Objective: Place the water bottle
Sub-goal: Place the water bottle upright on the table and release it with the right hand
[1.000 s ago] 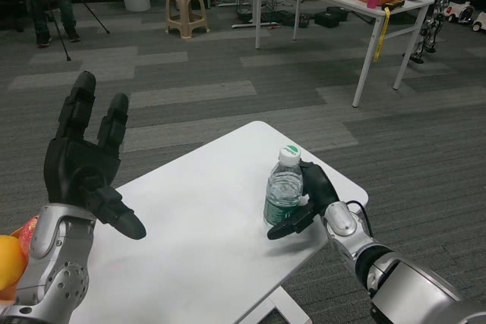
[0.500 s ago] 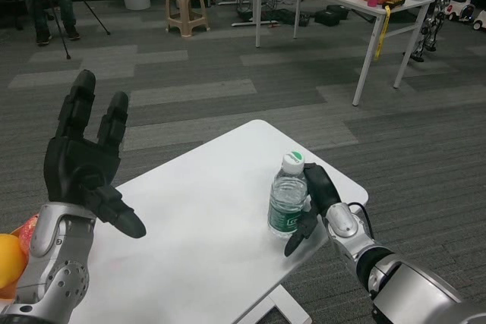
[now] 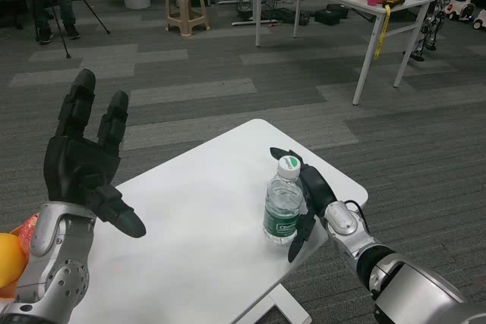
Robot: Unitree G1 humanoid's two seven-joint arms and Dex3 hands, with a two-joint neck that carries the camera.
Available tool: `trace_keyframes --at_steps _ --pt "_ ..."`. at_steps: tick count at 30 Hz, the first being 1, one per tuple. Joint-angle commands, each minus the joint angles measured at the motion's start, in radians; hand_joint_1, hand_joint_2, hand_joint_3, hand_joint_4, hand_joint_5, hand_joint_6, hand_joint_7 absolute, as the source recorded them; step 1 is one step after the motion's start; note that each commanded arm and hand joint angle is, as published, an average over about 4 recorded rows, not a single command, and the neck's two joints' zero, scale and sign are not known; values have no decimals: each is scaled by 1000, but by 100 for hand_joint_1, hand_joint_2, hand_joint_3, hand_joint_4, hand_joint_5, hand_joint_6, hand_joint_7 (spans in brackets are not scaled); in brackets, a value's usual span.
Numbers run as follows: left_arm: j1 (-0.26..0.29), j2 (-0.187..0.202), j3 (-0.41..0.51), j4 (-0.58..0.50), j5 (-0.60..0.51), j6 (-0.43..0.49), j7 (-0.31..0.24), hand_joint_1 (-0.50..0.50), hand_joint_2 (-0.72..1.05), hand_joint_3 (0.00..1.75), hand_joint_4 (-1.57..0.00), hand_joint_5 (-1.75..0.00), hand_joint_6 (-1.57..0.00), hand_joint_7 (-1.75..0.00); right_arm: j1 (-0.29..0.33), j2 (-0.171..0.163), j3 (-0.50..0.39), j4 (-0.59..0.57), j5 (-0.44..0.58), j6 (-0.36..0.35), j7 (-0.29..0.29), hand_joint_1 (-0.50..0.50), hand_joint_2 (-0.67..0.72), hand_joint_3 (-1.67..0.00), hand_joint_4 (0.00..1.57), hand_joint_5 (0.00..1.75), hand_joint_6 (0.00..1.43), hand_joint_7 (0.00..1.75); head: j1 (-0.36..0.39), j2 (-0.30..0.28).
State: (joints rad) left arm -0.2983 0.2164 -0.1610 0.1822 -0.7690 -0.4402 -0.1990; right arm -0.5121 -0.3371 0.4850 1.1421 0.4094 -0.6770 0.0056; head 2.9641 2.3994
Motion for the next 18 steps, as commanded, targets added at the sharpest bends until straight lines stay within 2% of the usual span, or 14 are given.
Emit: trace_keyframes --at_steps 1,4,11,16,18 --pt "-5 3 3 3 -3 -8 -5 -46 -64 9 0 -10 0 0 -1 -13 -8 -13 9 24 25 -46 68 -2 0 0 0 0 1 1" --pt "-5 3 3 3 -3 -8 -5 -46 -64 9 0 -10 0 0 -2 -15 -19 -23 9 27 34 -46 72 0 0 0 0 0 1 2" --pt "0 4 4 2 -3 -8 -4 -46 -64 9 0 -10 0 0 4 -21 -73 -69 9 27 56 -46 72 -2 0 0 0 0 4 1" --pt "1 6 4 1 -3 -8 -3 -46 -64 9 0 -10 0 0 20 -27 -116 -112 8 26 67 -50 72 -8 0 0 0 0 3 2" --pt "1 7 5 1 -3 -8 -3 -46 -64 9 0 -10 0 0 30 -28 -137 -137 8 25 69 -50 69 -4 0 0 0 0 5 1"
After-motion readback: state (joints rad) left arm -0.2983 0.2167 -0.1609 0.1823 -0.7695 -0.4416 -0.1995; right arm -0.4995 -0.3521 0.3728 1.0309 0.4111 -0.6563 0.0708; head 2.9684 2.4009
